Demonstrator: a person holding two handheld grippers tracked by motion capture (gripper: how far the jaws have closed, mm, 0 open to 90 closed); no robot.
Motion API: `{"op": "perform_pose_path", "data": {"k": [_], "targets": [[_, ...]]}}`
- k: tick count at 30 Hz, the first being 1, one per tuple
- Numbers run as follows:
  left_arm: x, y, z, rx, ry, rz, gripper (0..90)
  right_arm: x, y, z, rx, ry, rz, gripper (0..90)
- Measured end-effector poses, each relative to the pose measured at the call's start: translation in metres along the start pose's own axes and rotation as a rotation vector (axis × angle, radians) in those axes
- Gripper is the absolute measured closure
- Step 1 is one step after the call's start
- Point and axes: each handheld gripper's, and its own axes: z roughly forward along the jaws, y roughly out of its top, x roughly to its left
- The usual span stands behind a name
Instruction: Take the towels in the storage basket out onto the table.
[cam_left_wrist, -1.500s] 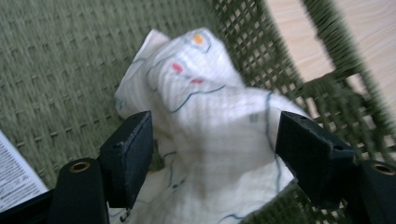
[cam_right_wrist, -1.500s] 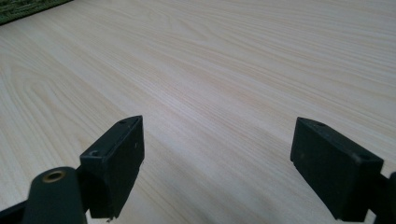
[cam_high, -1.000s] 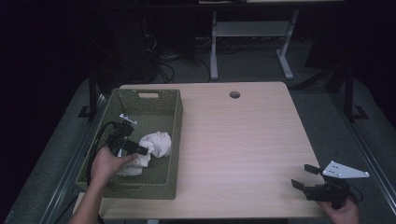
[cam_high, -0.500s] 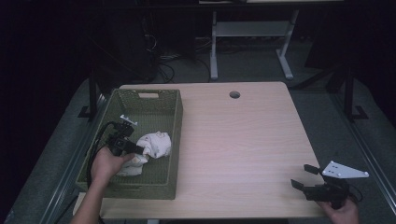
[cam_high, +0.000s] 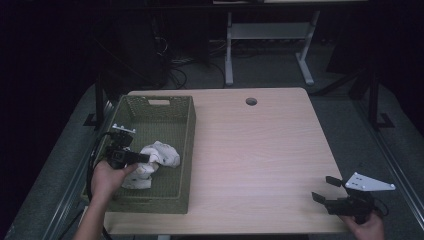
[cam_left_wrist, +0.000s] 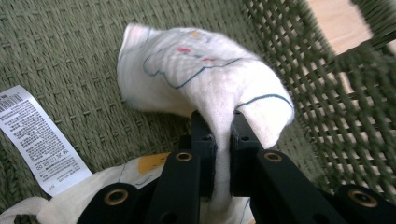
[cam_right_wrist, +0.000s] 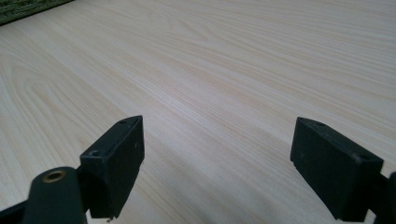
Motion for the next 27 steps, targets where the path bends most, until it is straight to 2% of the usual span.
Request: {"op": "perform_pose_path", "data": {"k": [9,11,15,17,18,22,27], "targets": [[-0.003,-0.003,-0.02,-0.109,-0.056,-0.022,83.4,-0.001,0.0,-0.001,-0.002,-0.003,0.005,17.2],[-0.004,-0.004,-0.022,-0.119,-0.063,-0.018,83.4,-0.001,0.0,0.0,-0.001,-0.002,0.004,17.3],[-0.007,-0.003,-0.031,-0.189,-0.12,-0.034,83.4,0.0,0.0,0.0,0.003,-0.001,0.003,17.3],[-0.008,-0.002,-0.035,-0.214,-0.146,-0.041,83.4,0.0,0.0,0.0,0.002,-0.002,0.002,17.3],[-0.008,-0.002,-0.035,-0.214,-0.146,-0.041,83.4,0.0,0.0,0.0,0.002,-0.002,0.002,17.3],[-0.009,0.0,-0.04,-0.276,-0.218,-0.072,83.4,-0.001,0.0,0.0,-0.001,-0.003,0.003,17.2],[-0.01,0.001,-0.045,-0.321,-0.253,-0.091,83.4,-0.001,0.0,0.0,0.0,-0.003,0.001,17.3]]}}
